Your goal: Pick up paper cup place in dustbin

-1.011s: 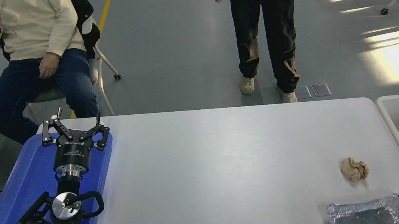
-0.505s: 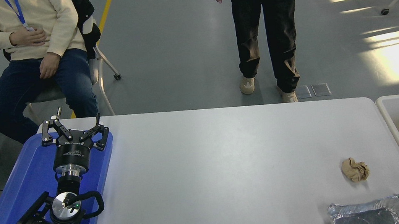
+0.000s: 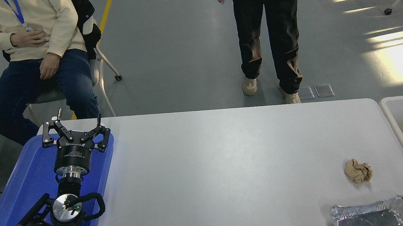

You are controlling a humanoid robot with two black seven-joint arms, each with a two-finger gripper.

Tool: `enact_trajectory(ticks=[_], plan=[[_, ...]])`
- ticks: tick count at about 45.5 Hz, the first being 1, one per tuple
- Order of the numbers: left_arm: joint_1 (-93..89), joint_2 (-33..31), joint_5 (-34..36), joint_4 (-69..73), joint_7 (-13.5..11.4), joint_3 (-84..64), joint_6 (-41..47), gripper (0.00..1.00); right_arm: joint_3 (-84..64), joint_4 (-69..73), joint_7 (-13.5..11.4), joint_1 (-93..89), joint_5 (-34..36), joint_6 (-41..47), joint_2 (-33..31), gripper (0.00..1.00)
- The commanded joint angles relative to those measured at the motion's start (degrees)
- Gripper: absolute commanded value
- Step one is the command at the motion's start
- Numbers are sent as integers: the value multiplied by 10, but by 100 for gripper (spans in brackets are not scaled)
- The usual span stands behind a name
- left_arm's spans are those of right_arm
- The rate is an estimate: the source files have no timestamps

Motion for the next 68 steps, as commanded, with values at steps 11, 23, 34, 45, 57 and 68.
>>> enact_trajectory(ticks=[11, 23, 34, 45, 57, 68], plan=[[-1, 0, 1, 0, 2, 0, -1, 100, 10, 39, -1, 155, 7, 75, -14, 100], [-1, 0, 0, 0, 1, 0, -1, 100, -56, 91, -6, 322, -27, 216, -31, 100], [-1, 0, 1, 0, 1, 0, -1, 100, -160, 275, -6, 467, -68, 218, -68, 100], [-1, 0, 1, -1, 2, 1, -1, 100, -310, 463, -6, 595, -98, 213, -71, 100], [-2, 0, 1, -1, 4, 1, -2, 100, -436, 667, -6, 758, -100, 198, -6, 100], [-2, 0, 2, -1, 4, 1, -2, 100, -499, 743, -4, 804, -92, 176, 94, 100]])
